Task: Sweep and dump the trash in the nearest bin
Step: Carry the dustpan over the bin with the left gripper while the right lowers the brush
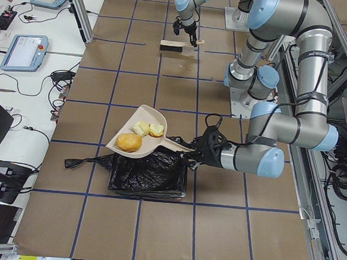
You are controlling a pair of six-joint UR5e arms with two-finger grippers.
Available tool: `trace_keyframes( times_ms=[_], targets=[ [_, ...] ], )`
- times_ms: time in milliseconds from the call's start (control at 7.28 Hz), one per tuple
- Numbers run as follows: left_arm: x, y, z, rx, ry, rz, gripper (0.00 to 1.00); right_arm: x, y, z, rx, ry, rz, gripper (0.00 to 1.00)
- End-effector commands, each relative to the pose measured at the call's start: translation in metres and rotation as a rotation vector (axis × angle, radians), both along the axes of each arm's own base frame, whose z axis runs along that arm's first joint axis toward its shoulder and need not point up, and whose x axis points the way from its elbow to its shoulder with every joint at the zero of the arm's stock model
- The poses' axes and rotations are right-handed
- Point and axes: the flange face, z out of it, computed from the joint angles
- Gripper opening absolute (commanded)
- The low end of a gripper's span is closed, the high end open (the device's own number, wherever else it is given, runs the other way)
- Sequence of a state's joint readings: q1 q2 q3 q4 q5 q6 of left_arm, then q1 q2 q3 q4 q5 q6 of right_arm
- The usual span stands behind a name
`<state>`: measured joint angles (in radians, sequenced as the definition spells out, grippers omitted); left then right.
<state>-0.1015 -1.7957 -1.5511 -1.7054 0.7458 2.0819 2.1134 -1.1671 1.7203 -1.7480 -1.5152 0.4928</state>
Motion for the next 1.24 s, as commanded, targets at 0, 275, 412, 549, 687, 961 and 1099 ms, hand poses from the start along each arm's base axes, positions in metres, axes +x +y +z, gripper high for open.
trace_keyframes(
  times_ms=[0, 275, 412, 549, 687, 961, 1099],
  targets=[
    [0.014, 0.035, -0.004, 0.098, -0.060, -0.032, 0.01, 0.002, -0.003, 0.001, -0.004, -0.002, 0.001, 1.00],
    [0.017, 0.029, -0.001, 0.208, -0.196, -0.100, 0.01, 0.000, -0.039, 0.039, -0.079, -0.056, -0.021, 1.00],
    [0.015, 0.024, 0.004, 0.224, -0.232, -0.120, 0.01, 0.000, -0.067, 0.068, -0.108, -0.088, -0.028, 1.00],
    [0.021, 0.024, 0.005, 0.244, -0.267, -0.122, 0.01, -0.013, -0.089, 0.091, -0.107, -0.100, -0.018, 1.00],
    [0.025, 0.023, 0.006, 0.242, -0.294, -0.121, 0.01, -0.039, -0.111, 0.109, -0.133, -0.115, 0.017, 1.00],
    [0.028, 0.024, 0.011, 0.255, -0.337, -0.117, 0.01, -0.111, -0.166, 0.155, -0.196, -0.166, 0.049, 1.00],
    [0.029, 0.024, 0.012, 0.256, -0.337, -0.113, 0.01, -0.145, -0.172, 0.177, -0.188, -0.141, 0.071, 1.00]
  ],
)
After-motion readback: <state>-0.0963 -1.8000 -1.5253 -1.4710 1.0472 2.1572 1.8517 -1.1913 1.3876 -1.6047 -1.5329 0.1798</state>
